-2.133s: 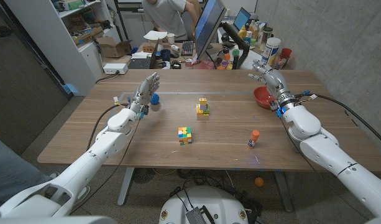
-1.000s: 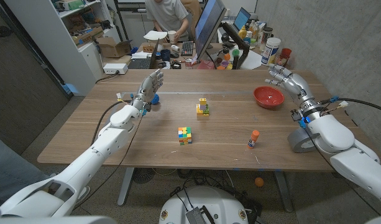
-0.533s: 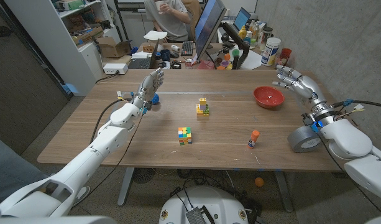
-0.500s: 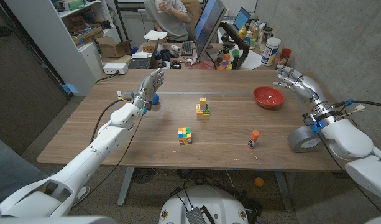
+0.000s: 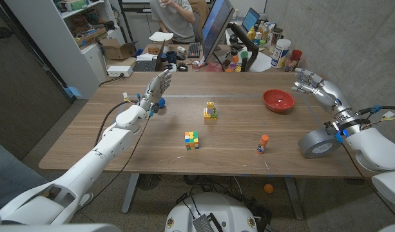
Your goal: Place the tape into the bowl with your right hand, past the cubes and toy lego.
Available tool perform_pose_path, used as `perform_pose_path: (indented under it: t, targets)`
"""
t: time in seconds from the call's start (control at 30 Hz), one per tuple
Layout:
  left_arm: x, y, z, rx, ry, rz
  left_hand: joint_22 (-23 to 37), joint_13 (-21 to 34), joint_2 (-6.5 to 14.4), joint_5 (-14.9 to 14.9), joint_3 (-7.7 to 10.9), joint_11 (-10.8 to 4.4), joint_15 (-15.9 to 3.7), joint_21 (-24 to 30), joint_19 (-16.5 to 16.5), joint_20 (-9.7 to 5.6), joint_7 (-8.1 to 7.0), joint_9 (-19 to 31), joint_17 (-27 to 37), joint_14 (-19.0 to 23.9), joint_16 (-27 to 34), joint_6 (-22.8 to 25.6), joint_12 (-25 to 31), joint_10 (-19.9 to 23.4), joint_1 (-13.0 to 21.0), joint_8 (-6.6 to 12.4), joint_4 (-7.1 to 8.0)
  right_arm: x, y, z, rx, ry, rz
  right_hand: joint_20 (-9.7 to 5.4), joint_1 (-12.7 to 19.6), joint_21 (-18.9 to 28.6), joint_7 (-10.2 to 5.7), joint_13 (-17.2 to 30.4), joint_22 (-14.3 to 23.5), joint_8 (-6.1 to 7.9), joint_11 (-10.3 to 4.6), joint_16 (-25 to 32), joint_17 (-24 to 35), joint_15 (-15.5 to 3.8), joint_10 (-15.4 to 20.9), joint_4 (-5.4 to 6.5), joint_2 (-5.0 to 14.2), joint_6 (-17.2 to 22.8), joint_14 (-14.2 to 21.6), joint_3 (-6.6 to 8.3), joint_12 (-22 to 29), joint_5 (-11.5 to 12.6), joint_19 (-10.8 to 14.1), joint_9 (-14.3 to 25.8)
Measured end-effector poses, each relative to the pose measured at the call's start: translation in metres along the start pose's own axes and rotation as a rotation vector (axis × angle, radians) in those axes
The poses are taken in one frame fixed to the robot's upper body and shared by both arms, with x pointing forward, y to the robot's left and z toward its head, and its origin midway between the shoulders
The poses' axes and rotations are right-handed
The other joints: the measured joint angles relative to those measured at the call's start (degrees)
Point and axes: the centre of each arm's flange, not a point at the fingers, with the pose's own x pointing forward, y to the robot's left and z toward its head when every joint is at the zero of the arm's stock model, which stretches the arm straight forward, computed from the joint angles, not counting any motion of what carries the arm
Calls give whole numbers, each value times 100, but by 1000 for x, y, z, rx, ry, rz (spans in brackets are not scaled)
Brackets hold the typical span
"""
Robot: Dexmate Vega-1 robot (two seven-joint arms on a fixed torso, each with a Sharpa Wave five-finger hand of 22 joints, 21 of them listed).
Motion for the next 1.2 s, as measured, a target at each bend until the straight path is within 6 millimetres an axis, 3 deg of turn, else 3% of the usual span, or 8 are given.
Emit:
perform_pose_path:
  t: [0.13, 0.27, 0.43, 0.73, 1.13, 1.17, 1.2]
  targets:
    - [0, 0, -1, 1, 7, 4, 0, 0, 0, 0, 0, 0, 0, 0, -3, 31, 0, 0, 0, 0, 0, 0, 0, 0, 0, 0, 0, -6, -7, 8, -10, -8, -13, 1, 31, 0, -14, 0, 0, 0, 0, 0, 0, 22, 0, 0, -31, 14, 23, 0, 0, 0, -1, 0]
    - [3, -1, 4, 3, 0, 0, 0, 0, 0, 0, 0, -31, 0, 0, -14, 80, -31, 0, 0, 0, 0, 31, 0, 31, 0, 0, 0, -12, -4, 6, -51, 46, 57, 39, 99, 0, -154, -1, 0, 0, -30, 0, 0, 19, -31, -17, -97, 50, 44, 17, 0, 0, -39, 0]
    - [4, -3, 4, 3, 2, -2, 0, 0, 0, 0, 0, -31, -23, 0, -13, 80, -31, 0, 0, 22, 0, 31, 0, 30, 0, 0, 0, -18, -9, 8, -67, 80, 79, 97, 199, 0, -214, -1, 0, 0, -61, -49, 0, 19, -62, -16, -61, 96, 44, 65, -8, 0, -56, 1]
    - [8, -6, 5, 6, 5, -2, 0, 0, 0, 0, 0, -51, -43, 0, -13, 80, -41, -1, 0, 42, 0, 103, 0, 51, 0, 0, 0, -29, -18, 16, -102, 130, 109, 184, 426, 0, -213, 25, 0, 43, 14, -56, 1, 18, -219, -34, -137, 194, 44, 193, -67, 0, -61, 16]
    - [13, -12, 8, 9, 5, -6, 0, 0, 0, 0, 0, -51, -34, 0, -13, 80, -41, -1, 0, 50, 0, 102, 0, 92, -1, 0, 1, -38, -20, 17, -134, 211, 174, 267, 660, 0, -233, 26, 0, -74, 41, -143, 1, 123, -430, -39, -236, -176, -62, 294, -100, 0, -83, 16]
    - [14, -12, 7, 9, 10, -6, 0, 0, 1, 0, 0, -51, -14, 0, -8, 84, -63, -1, 0, 70, 0, 124, 0, 92, -1, 0, 1, -39, -26, 28, -154, 199, 165, 267, 686, 0, -232, 26, 0, -74, 41, -143, 1, 123, -430, -39, -262, -176, -62, 294, -100, 0, -83, 15]
    - [14, -13, 7, 9, 10, -7, 0, 0, 0, 0, 0, -51, -14, 0, 9, 101, -72, -1, 0, 70, 0, 133, 0, 92, -1, 0, 1, -40, -25, 26, -160, 207, 172, 268, 687, 0, -233, 26, 0, -75, 27, -143, 1, 109, -444, -39, -263, -176, -76, 294, -100, 0, -84, 16]
